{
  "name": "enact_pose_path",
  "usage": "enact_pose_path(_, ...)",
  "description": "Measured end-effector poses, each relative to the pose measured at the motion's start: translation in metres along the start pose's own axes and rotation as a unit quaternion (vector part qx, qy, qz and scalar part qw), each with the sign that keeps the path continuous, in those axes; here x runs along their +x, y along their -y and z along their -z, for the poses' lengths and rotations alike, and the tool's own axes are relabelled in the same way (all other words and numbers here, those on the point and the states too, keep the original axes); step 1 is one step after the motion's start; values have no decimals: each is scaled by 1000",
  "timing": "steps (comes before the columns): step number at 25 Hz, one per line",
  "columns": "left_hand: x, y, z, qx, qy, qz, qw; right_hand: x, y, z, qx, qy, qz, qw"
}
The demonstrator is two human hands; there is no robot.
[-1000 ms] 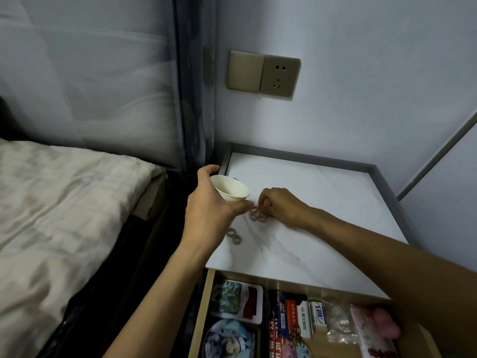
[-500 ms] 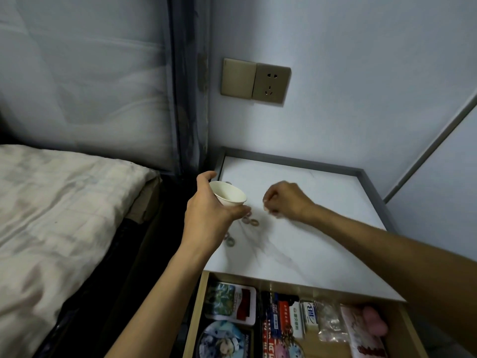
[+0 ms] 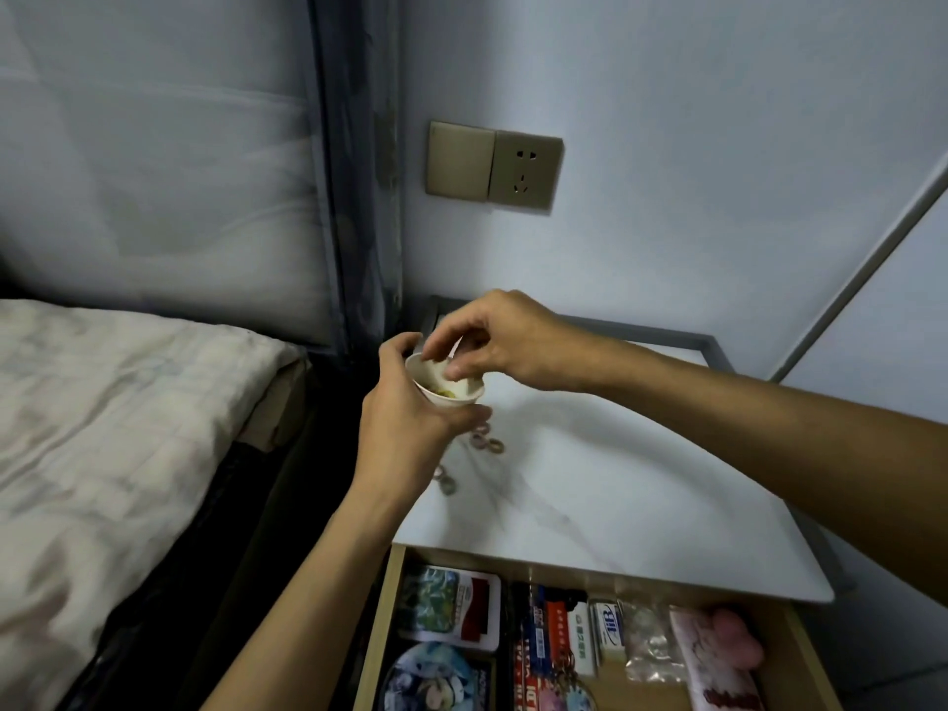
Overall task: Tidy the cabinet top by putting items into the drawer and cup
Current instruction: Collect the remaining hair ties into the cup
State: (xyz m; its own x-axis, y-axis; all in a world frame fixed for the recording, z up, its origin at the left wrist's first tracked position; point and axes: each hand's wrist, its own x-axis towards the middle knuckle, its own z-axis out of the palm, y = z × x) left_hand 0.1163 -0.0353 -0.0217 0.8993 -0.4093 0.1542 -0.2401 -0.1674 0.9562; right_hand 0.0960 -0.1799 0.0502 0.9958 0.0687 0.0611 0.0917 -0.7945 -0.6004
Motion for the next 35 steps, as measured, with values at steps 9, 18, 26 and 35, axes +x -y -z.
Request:
enact_pose_path(9, 12, 7, 42, 8, -130, 48, 990, 47, -88, -27, -19, -53, -206, 977)
enact_pose_path(18, 22, 14, 57, 4, -139, 45, 989, 96, -121, -103, -64, -122, -151, 979)
enact_pose_path(26, 21, 12, 51, -12, -130, 46, 990, 65, -92, -97, -15, -54, -86, 995)
enact_pose_path(35, 14, 13, 42, -14, -111, 55, 992, 40, -84, -128, -36, -91, -58, 993)
